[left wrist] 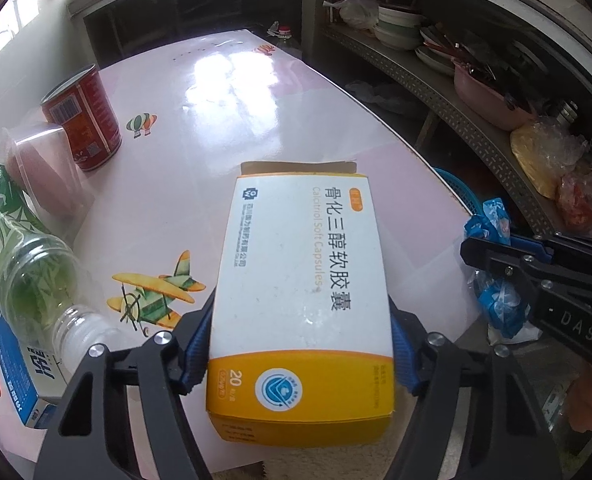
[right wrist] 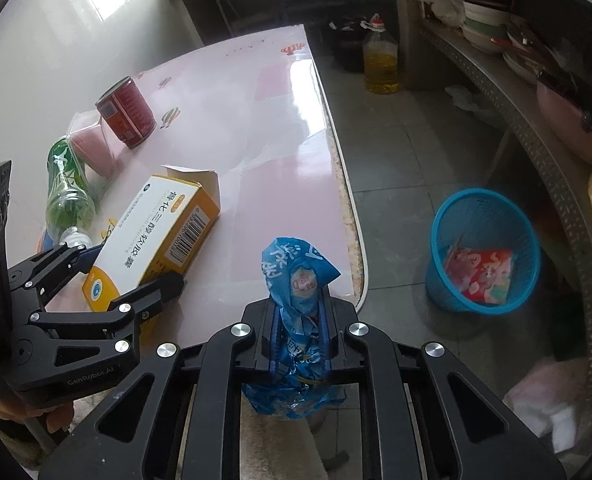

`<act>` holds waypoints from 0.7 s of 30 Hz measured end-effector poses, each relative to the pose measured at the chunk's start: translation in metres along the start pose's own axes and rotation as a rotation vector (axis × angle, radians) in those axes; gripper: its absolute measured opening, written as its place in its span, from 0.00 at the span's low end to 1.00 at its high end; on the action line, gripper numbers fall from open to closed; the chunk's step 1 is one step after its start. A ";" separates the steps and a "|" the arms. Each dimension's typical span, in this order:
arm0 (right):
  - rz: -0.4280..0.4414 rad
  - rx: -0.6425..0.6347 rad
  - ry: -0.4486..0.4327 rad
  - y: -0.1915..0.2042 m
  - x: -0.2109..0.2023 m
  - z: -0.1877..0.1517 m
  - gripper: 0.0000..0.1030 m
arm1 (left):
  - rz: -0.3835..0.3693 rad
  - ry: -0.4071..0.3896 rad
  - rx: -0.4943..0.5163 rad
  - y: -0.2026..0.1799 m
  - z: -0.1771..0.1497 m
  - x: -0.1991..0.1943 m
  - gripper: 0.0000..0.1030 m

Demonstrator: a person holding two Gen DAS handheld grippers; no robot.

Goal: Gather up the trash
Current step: 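Carry both items to the blue basket and open both tools over it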

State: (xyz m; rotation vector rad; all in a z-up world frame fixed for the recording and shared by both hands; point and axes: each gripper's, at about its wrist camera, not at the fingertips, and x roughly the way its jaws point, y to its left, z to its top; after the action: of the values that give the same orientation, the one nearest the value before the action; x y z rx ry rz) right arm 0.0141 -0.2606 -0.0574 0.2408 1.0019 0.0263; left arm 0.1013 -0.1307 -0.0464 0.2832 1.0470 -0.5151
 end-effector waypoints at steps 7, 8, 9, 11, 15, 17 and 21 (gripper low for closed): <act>0.013 0.005 -0.023 0.002 -0.005 0.006 0.12 | 0.000 -0.023 -0.008 0.002 0.000 -0.008 0.68; 0.013 0.006 -0.024 0.003 -0.005 0.006 0.12 | 0.001 -0.027 -0.009 0.003 0.000 -0.010 0.68; 0.013 0.008 -0.026 0.002 -0.006 0.006 0.12 | 0.001 -0.032 -0.010 0.003 0.001 -0.011 0.68; 0.015 0.015 -0.028 0.002 -0.006 0.007 0.12 | 0.001 -0.038 -0.012 0.004 0.001 -0.014 0.68; 0.021 0.021 -0.033 0.002 -0.008 0.007 0.12 | 0.003 -0.049 -0.014 0.005 0.000 -0.018 0.68; 0.022 0.023 -0.037 0.001 -0.009 0.007 0.12 | 0.003 -0.053 -0.017 0.005 0.000 -0.020 0.68; 0.028 0.026 -0.042 0.000 -0.011 0.007 0.12 | 0.004 -0.065 -0.016 0.005 -0.001 -0.024 0.68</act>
State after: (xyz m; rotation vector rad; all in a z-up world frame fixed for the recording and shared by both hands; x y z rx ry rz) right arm 0.0142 -0.2630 -0.0444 0.2779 0.9572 0.0338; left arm 0.0940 -0.1201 -0.0261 0.2525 0.9871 -0.5086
